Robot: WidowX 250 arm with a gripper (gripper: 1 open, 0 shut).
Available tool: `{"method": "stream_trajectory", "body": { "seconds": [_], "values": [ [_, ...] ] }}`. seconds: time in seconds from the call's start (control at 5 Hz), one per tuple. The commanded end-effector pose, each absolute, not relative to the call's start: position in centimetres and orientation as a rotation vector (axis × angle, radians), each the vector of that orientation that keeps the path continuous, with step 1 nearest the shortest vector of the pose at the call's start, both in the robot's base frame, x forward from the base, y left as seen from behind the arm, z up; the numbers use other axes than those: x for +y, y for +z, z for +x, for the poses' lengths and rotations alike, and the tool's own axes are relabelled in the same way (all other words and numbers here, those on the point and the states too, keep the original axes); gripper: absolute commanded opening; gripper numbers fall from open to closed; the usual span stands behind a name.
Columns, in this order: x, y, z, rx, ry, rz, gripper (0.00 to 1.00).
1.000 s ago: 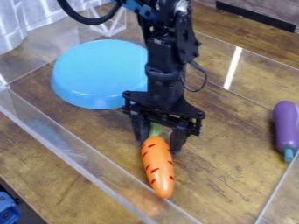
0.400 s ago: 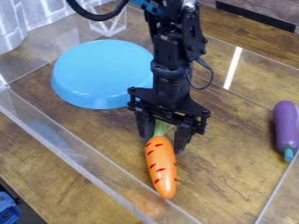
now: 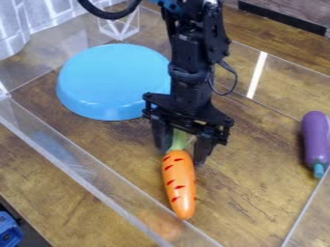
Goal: Move the carrot to the right side
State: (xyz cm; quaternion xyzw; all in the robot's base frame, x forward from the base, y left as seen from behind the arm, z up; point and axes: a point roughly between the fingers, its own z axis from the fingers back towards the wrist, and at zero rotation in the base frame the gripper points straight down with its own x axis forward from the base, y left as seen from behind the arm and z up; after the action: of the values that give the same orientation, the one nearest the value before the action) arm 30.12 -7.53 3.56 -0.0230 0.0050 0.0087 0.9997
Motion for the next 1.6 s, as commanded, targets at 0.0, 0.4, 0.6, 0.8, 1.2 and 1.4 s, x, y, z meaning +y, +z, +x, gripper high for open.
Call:
{"method": "stream_trajectory", "body": {
  "seconds": [0.0,0.4,0.6,0.8,1.2,1.4],
  "values": [
    [-8.52,6.08,31.25,-0.077,-0.017,-0.062,0.0],
    [-8.68,6.25,31.27,-0.085,-0.035,-0.061,0.0],
    [-8.74,6.25,31.25,-0.087,-0.044,-0.06,0.0],
    [-8.8,6.24,31.21,-0.089,-0.054,-0.059,0.0],
    [-8.93,6.23,31.16,-0.093,-0.072,-0.058,0.0],
    [-8.97,6.15,31.13,-0.095,-0.081,-0.057,0.0]
  ]
}}
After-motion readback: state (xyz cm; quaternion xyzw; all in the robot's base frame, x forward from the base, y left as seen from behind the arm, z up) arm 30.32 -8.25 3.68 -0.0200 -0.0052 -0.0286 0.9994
